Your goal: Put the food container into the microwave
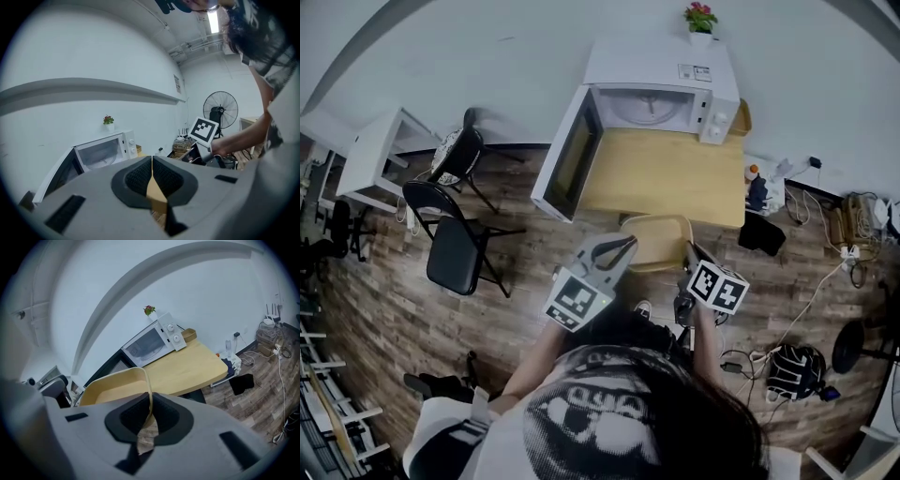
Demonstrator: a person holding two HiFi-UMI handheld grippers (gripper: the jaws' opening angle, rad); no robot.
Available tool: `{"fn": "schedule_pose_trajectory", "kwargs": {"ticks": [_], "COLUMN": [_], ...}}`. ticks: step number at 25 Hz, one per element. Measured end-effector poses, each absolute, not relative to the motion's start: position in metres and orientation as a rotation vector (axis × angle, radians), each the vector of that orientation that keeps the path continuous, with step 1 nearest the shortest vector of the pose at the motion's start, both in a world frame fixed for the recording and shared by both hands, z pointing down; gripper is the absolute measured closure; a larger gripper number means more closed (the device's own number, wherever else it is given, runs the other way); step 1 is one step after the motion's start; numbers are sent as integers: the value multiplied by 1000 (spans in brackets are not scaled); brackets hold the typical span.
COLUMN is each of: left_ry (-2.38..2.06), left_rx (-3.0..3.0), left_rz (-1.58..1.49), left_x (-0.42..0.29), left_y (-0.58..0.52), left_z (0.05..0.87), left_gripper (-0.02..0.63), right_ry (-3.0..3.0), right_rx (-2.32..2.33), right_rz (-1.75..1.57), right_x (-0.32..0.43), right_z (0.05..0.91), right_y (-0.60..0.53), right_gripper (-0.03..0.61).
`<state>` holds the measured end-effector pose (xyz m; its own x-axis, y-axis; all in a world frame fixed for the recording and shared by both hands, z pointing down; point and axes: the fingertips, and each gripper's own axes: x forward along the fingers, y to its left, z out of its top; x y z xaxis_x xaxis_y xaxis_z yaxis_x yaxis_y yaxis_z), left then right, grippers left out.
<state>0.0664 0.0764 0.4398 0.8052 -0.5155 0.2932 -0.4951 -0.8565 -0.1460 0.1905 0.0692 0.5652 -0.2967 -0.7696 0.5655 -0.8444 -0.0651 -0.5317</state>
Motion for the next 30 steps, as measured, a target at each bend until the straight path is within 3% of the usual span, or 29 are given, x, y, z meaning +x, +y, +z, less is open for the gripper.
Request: {"fn": "schedule_pose_trajectory", "kwargs": {"ticks": [30], "left_ry": [540], "left_rx": [-3003], "left_rz": [-417], "left_x": [87], "left_y": [-132], "left_z": [445], "left_gripper": [606], "right_ry": [-1786], "right_rx": [2176], "right_rz": [1444], "right_x": [238], "right_z": [600], "right_y": [-203], "right_gripper": [552]}}
